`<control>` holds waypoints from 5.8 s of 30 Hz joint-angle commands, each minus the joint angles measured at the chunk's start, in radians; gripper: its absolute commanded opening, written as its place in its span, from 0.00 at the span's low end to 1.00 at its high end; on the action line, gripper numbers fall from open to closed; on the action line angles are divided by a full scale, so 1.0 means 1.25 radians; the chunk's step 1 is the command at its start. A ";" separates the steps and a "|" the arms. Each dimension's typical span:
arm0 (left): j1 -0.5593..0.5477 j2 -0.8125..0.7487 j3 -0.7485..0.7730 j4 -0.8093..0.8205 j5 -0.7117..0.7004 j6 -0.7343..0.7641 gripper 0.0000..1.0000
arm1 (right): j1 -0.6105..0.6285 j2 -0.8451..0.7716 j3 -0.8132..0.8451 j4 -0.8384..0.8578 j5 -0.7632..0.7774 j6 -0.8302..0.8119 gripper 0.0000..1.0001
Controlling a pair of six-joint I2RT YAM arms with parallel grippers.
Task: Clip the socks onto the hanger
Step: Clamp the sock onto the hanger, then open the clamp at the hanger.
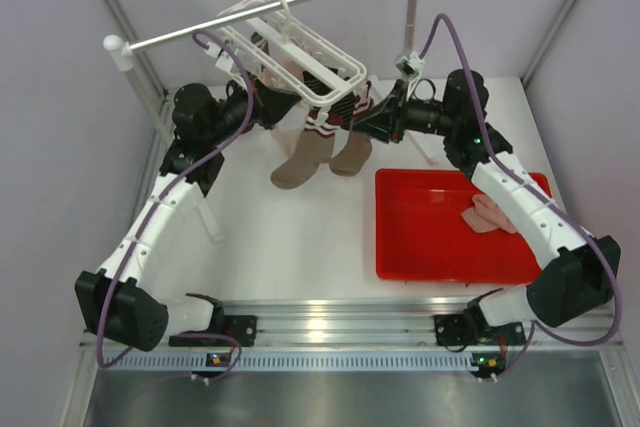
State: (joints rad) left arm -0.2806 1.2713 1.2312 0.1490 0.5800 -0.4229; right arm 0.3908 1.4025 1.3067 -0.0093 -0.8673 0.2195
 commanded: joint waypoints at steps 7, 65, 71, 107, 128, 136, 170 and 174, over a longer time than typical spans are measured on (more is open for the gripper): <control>-0.009 -0.005 0.040 -0.018 -0.001 -0.021 0.00 | 0.095 -0.100 -0.029 0.108 0.097 0.065 0.18; -0.017 -0.005 0.043 -0.084 0.021 -0.126 0.00 | 0.240 0.086 -0.051 0.428 0.425 -0.140 0.39; -0.017 0.003 0.048 -0.095 0.017 -0.118 0.00 | 0.241 0.092 -0.046 0.439 0.435 -0.168 0.33; -0.025 0.042 0.127 -0.225 0.028 0.045 0.00 | 0.244 0.115 0.000 0.491 0.399 -0.243 0.29; -0.028 -0.025 0.026 -0.146 0.005 -0.025 0.19 | 0.253 0.092 -0.081 0.545 0.410 -0.266 0.00; -0.028 -0.101 -0.077 -0.040 0.015 -0.036 0.47 | 0.253 0.098 -0.087 0.555 0.413 -0.270 0.00; -0.077 -0.044 -0.049 0.135 -0.146 -0.048 0.65 | 0.275 0.088 -0.103 0.508 0.408 -0.286 0.00; -0.077 -0.052 -0.063 0.153 -0.122 -0.057 0.63 | 0.274 0.086 -0.105 0.511 0.410 -0.284 0.00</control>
State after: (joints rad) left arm -0.3805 1.2335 1.1294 0.1791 0.4549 -0.4709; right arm 0.7071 1.5475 1.1904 0.6224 -0.3180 -0.1215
